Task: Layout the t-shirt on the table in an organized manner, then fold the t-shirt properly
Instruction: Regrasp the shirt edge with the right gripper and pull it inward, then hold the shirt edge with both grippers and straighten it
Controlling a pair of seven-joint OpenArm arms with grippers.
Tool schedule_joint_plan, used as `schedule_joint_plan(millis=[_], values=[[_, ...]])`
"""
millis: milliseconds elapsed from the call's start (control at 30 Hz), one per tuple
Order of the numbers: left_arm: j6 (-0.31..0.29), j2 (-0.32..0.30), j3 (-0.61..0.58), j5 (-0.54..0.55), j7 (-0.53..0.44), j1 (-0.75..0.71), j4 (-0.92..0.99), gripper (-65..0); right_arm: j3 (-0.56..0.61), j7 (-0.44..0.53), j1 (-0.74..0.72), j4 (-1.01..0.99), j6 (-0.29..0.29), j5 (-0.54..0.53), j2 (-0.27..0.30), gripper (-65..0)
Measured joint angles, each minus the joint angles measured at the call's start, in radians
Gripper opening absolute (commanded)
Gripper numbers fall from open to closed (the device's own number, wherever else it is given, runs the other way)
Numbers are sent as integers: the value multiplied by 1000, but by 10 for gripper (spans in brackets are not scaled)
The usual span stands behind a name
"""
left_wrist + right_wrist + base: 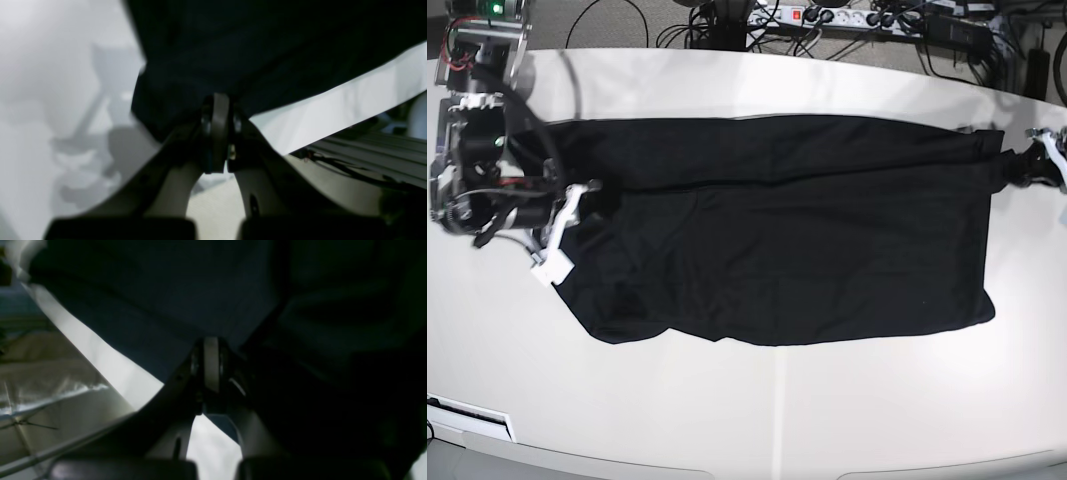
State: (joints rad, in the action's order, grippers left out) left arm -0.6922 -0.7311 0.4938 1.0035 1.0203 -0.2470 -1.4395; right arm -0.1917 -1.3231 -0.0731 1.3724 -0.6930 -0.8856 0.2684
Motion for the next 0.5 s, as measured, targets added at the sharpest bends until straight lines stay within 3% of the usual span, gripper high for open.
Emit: schedule_joint_plan(millis=[233,400,500], values=[[-1,8,-12,-109,-53,0,-163,-650,195,241,79,4,0,336,82,-650],[0,19,-187,-296,-142,6,-147,-650,229,316,104,13,24,444,90,-650],[87,22,-314,-412,-218,4,-143,-650,229,359,112,13,29,460,89,-650]])
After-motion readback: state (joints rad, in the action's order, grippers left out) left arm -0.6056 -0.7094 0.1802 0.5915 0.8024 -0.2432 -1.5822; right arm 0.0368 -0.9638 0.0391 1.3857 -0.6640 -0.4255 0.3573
